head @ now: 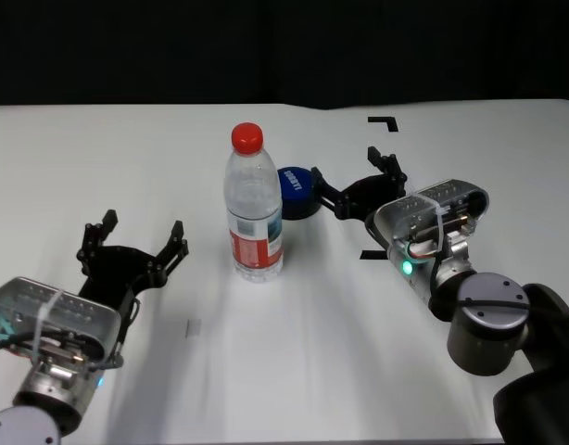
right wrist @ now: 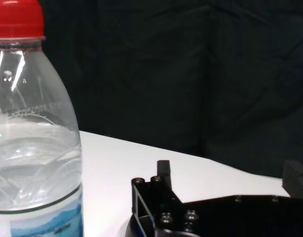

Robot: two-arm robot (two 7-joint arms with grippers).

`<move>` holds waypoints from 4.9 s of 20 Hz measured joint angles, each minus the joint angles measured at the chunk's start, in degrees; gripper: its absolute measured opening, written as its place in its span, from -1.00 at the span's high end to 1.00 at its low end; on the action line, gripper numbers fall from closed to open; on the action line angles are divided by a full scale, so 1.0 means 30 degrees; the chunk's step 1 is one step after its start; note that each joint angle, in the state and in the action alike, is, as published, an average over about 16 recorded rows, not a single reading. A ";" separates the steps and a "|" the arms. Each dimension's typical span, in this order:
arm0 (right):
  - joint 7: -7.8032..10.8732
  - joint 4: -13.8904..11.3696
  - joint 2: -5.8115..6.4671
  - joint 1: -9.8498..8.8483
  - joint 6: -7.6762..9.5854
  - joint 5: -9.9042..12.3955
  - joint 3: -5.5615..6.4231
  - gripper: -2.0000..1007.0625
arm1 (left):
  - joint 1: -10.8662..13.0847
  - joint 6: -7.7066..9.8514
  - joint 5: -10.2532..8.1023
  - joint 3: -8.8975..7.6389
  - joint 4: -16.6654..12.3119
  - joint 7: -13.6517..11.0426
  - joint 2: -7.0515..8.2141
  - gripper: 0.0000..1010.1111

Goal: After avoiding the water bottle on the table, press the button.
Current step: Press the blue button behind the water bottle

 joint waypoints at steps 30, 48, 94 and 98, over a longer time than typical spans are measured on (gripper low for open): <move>0.0106 0.4524 -0.0784 0.3246 -0.0572 -0.0382 -0.0258 -0.99 | -0.0001 0.0000 0.0000 0.0000 0.0000 0.0000 0.0000 -0.99; -0.0056 0.7297 -0.1304 0.5002 -0.1327 -0.0727 -0.0320 -0.99 | -0.0001 0.0000 0.0000 0.0000 0.0001 0.0000 0.0000 -0.99; -0.0597 1.0780 -0.1762 0.6353 -0.1743 -0.1832 0.0051 -0.99 | -0.0001 0.0000 -0.0001 0.0000 0.0001 0.0000 -0.0001 -0.99; -0.0610 1.1171 -0.1844 0.6626 -0.1923 -0.1842 0.0086 -0.99 | -0.0001 0.0000 0.0000 0.0000 0.0001 0.0000 -0.0001 -0.99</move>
